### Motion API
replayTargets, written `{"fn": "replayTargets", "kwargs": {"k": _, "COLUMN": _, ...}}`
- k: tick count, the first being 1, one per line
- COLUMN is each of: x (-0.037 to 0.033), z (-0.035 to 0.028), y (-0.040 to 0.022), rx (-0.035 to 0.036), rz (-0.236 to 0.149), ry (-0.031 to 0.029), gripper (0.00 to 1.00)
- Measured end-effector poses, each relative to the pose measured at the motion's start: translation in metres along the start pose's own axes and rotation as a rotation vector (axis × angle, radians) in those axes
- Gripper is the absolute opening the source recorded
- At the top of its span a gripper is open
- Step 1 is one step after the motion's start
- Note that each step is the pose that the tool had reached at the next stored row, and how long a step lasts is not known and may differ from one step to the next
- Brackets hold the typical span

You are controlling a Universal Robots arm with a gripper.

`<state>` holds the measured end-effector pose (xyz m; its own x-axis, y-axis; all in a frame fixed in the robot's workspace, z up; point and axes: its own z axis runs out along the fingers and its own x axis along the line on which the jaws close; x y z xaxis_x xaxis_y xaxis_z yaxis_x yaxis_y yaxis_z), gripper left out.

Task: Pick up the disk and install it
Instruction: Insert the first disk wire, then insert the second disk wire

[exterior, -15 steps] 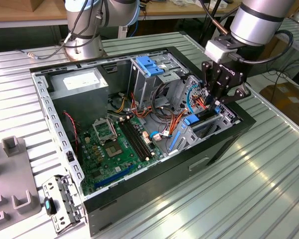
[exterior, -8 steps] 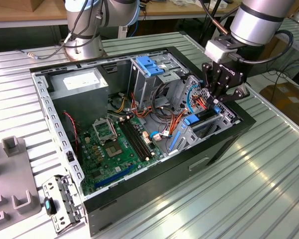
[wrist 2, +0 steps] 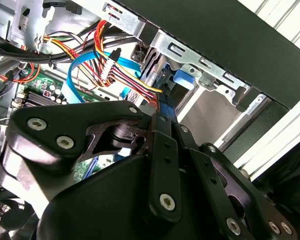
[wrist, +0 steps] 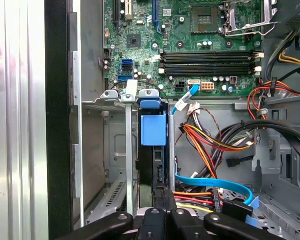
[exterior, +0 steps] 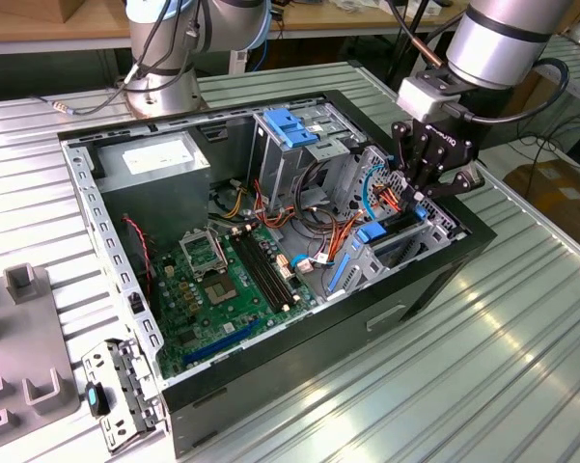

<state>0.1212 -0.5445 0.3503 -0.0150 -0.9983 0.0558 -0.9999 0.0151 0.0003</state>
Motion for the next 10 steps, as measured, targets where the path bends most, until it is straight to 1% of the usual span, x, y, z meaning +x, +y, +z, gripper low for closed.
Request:
{"fn": "replayTargets", "kwargs": {"k": 7, "x": 0.0000, "z": 0.0000, "y": 0.0002, "rx": 0.0000, "rz": 0.000, "ry": 0.0002, "gripper": 0.11}}
{"fn": "replayTargets", "kwargs": {"k": 8, "x": 0.0000, "z": 0.0000, "y": 0.0014, "rx": 0.0000, "rz": 0.000, "ry": 0.0002, "gripper": 0.11}}
{"fn": "replayTargets", "kwargs": {"k": 10, "x": 0.0005, "z": 0.0001, "y": 0.0066, "rx": 0.0000, "rz": 0.000, "ry": 0.0002, "gripper": 0.11}}
